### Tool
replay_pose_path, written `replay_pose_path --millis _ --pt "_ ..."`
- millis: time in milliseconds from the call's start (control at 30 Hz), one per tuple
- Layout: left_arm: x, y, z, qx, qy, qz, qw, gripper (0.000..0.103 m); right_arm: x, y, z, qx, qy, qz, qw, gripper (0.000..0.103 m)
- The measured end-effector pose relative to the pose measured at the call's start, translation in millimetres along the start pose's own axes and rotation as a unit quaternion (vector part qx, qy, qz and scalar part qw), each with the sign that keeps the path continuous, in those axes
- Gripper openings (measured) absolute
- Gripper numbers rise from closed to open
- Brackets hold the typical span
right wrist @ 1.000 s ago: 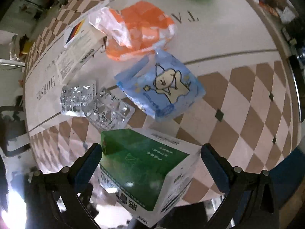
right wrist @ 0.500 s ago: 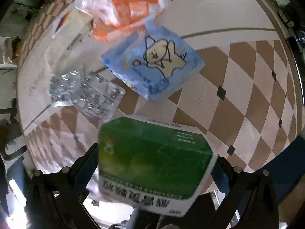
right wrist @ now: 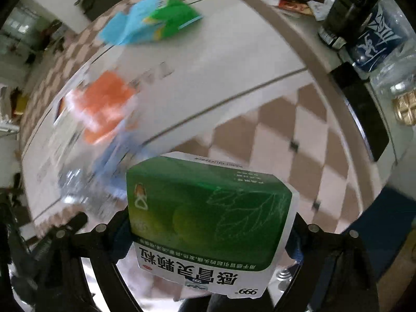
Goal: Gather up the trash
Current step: 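Grasp the green medicine box with the right tool while the left tool grasps a clear plastic wrapper, then carry both items to the white bin and open both tools over it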
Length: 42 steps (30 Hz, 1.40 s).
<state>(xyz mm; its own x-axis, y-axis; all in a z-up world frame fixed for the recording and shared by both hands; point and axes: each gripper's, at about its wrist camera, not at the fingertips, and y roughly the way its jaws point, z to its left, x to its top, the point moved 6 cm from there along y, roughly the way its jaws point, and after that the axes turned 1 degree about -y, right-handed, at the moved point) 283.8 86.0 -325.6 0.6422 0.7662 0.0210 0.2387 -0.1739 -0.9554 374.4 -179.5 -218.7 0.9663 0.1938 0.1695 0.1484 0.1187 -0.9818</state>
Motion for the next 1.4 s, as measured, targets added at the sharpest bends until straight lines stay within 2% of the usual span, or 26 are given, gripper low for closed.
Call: replay_pose_path --millis 33,100,133,200,300,333,500,667,767,833,867,1033,1233,1400 --pt "4 3 -7 0.003 0.001 0.003 1.0000 0.067 8 2 -7 -0.006 0.001 0.000 1.000 0.093" --pt "12 9 -13 0.015 0.002 0.002 0.9999 0.061 22 9 -11 -0.015 0.003 0.000 1.000 0.093" --pt "16 9 -16 0.020 0.001 -0.003 0.9998 0.054 27 11 -12 -0.017 0.002 0.000 1.000 0.093" --pt "21 6 -24 0.035 0.013 -0.016 0.9992 0.031 35 15 -10 -0.019 -0.004 0.000 1.000 0.093" --pt "26 -4 -33 0.060 0.037 -0.039 0.9968 0.021 37 21 -4 -0.015 -0.009 0.002 1.000 0.092" --pt "27 -9 -35 0.073 0.048 -0.049 0.9950 0.004 37 22 -2 -0.013 -0.012 0.000 1.000 0.092" --pt "32 -26 -30 0.113 0.098 -0.082 0.9852 0.003 30 24 6 -0.017 -0.039 -0.011 0.999 0.091" --pt "4 -57 -30 0.131 0.130 -0.116 0.9760 0.003 20 18 12 -0.012 -0.046 -0.026 0.999 0.091" --pt "-4 -74 -24 0.131 0.139 -0.133 0.9727 0.003 12 11 17 -0.007 -0.056 -0.033 0.998 0.091" --pt "-18 -88 -41 0.130 0.144 -0.147 0.9699 0.003 4 2 20 -0.005 -0.065 -0.044 0.997 0.091" --pt "-27 -92 -62 0.129 0.146 -0.151 0.9693 0.003 -2 -3 20 -0.003 -0.069 -0.048 0.996 0.091" --pt "-53 -123 -51 0.112 0.148 -0.167 0.9683 0.003 -30 -21 31 0.016 -0.082 -0.060 0.995 0.090" --pt "-112 -159 -6 0.079 0.161 -0.174 0.9683 0.003 -98 -52 49 0.052 -0.098 -0.075 0.991 0.090" --pt "-174 -163 56 0.039 0.162 -0.151 0.9744 0.003 -189 -60 59 0.081 -0.096 -0.074 0.989 0.090"
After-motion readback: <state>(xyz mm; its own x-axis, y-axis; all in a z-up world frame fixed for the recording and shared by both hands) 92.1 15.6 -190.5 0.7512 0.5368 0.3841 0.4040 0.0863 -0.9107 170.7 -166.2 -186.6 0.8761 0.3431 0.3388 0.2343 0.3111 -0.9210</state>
